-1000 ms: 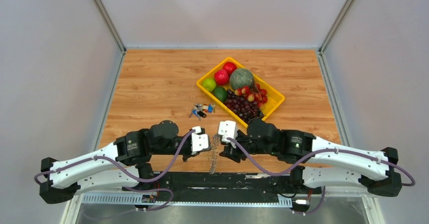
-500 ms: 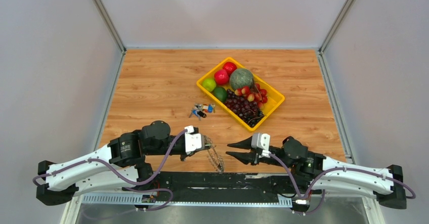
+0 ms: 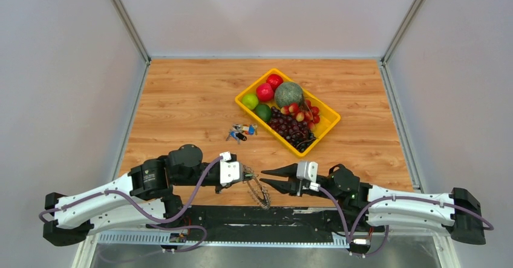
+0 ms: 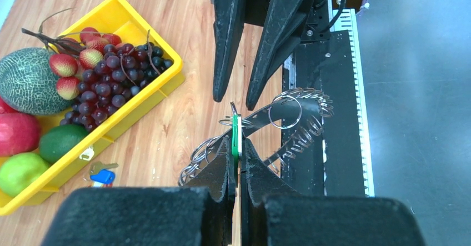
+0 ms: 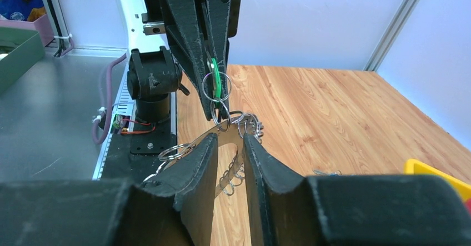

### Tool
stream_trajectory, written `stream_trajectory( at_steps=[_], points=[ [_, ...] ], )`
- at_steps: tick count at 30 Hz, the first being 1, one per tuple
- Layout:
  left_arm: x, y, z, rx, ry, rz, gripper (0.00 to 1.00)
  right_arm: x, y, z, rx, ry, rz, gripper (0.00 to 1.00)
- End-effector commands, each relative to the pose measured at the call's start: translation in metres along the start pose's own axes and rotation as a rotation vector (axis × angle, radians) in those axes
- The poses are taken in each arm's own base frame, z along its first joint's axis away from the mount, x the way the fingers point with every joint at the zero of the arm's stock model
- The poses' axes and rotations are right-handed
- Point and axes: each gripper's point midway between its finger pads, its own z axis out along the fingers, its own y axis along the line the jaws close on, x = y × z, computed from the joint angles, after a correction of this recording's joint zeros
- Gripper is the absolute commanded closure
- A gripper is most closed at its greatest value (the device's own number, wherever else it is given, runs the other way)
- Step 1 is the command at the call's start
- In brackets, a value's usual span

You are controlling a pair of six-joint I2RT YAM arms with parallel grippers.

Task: Remove the keys from the keyring
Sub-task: Remove the key from the keyring.

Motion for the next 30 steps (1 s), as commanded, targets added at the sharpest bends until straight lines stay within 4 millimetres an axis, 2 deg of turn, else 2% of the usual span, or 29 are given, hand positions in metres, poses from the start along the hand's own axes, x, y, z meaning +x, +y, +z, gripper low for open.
stream_trajectory(
  at_steps=[1,9,14,18,20,25,30],
  points=[
    [-0.034,0.004,-0.003,-0.007,-0.113,0.043,1.0,-0.036,0.0,0.009,-0.022,-0.123,-0.024,0.71],
    [-0.036,0.004,-0.002,0.003,-0.117,0.05,1.0,-0.039,0.005,0.013,-0.048,-0.137,-0.018,0.73],
    [-0.037,0.004,-0.001,0.003,-0.115,0.053,1.0,-0.036,0.009,0.018,-0.076,-0.123,-0.01,0.77],
    [-0.038,0.005,-0.002,0.0,-0.118,0.055,1.0,-0.033,0.013,0.021,-0.094,-0.108,0.0,0.84],
    [-0.039,0.005,-0.003,-0.005,-0.121,0.056,1.0,-0.03,0.013,0.022,-0.096,-0.095,0.007,0.83],
    [-0.042,0.006,-0.007,-0.011,-0.13,0.064,1.0,-0.025,0.013,0.02,-0.087,-0.081,0.024,0.7],
    [-0.042,0.006,-0.008,-0.01,-0.13,0.066,1.0,-0.026,0.01,0.018,-0.073,-0.08,0.022,0.69]
  ],
)
